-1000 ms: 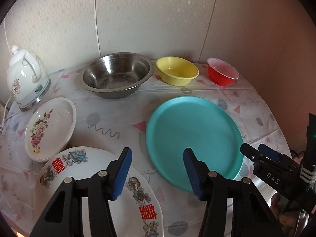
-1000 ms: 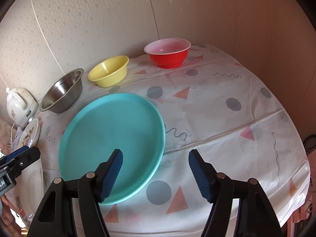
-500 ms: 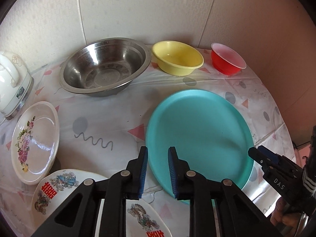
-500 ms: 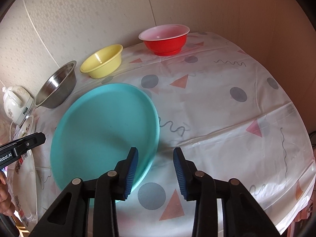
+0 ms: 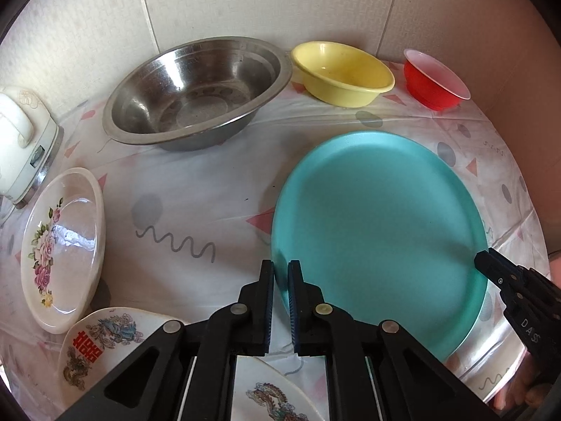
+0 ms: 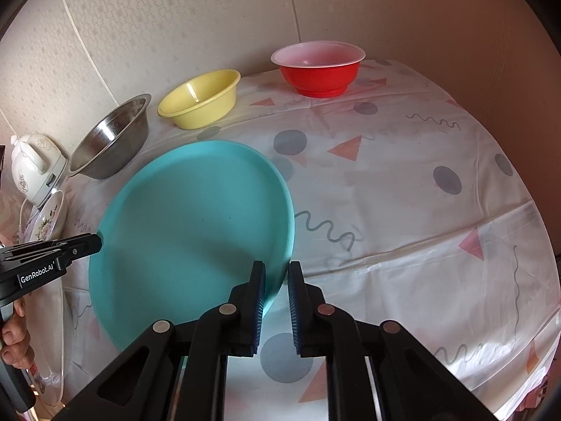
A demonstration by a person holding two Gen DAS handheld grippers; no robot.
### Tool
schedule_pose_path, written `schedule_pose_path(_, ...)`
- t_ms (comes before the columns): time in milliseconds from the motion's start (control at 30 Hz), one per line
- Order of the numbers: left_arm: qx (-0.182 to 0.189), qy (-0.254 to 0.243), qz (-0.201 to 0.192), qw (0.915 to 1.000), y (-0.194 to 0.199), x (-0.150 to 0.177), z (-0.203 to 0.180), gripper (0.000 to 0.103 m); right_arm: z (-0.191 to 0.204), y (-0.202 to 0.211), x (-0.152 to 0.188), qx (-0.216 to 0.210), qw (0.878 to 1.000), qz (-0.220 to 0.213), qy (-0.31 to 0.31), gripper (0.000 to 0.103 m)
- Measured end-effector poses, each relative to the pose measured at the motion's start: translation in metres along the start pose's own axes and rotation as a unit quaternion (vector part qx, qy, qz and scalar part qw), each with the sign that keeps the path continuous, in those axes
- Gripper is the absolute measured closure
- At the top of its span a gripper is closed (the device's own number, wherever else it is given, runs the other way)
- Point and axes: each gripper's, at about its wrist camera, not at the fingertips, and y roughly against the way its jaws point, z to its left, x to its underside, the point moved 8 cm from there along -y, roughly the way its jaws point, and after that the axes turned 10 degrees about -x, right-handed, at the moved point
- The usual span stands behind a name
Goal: Organize plates and bowls
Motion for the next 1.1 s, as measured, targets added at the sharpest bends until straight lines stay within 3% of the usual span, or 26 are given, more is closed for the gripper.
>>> schedule_pose_path(600,0.0,0.046,-0.024,0.9987,0.008,0.008,0.021,0.095,0.017,-0.013,-0.001,-0.002,1.0,0.009,0.022,0.087)
schedule_pose_path(767,0.005,0.067,-0.031,0.9972,0.016,0.012,0.032,0.095,0.018,-0.013,0.0,-0.012,1.0,0.01,0.018,0.076)
schedule_pose_path(1100,0.014,0.114,-0.053,0.992,0.039,0.019,0.063,0.095,0.018,0.0,-0.006,0.014,0.999,-0.008,0.031,0.073)
